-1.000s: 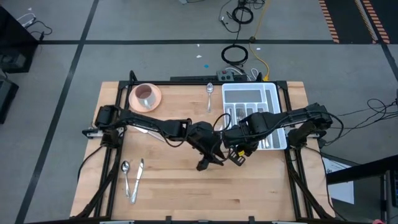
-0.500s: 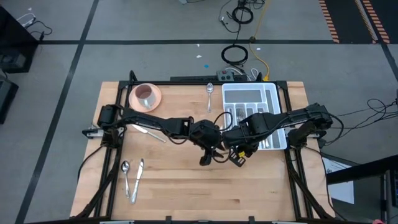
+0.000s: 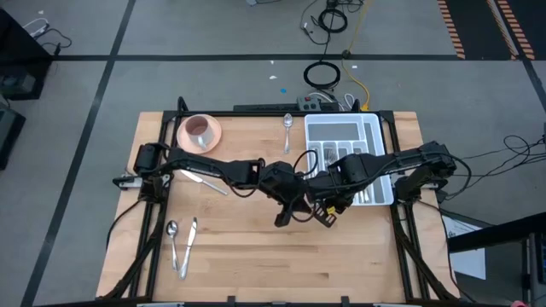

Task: Sort silverware
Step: Put the silver spoon into the silverware rack

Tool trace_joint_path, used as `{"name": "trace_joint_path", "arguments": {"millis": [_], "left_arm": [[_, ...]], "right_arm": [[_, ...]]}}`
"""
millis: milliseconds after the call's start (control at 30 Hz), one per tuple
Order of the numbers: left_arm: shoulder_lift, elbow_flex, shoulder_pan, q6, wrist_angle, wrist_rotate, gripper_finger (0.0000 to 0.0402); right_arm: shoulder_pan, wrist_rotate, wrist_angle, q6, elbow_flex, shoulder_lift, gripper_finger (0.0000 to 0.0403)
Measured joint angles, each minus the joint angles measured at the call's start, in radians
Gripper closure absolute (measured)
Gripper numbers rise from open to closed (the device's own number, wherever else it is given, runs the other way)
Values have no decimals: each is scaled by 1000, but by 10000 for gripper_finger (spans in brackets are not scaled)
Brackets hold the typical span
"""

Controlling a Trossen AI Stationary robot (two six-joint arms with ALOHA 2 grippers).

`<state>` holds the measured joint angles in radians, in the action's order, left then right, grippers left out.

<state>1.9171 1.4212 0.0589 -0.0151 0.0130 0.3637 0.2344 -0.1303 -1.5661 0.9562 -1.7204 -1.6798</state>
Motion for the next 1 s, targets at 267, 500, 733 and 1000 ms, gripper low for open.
{"name": "trace_joint_path", "arguments": {"millis": [267, 500, 733, 1000], "left_arm": [[10, 0, -5, 2, -12, -1, 398], [24, 0, -6, -3, 30, 37, 398], [39, 0, 1, -30, 27, -49, 393], [-10, 0, -5, -25, 242, 97, 312]], "right_arm": [[0, 0, 29, 0, 0, 0, 403], [0, 5, 33, 0, -7, 0, 403], [0, 37, 13, 0, -32, 0, 403], [0, 55, -3, -11, -33, 0, 403]]}}
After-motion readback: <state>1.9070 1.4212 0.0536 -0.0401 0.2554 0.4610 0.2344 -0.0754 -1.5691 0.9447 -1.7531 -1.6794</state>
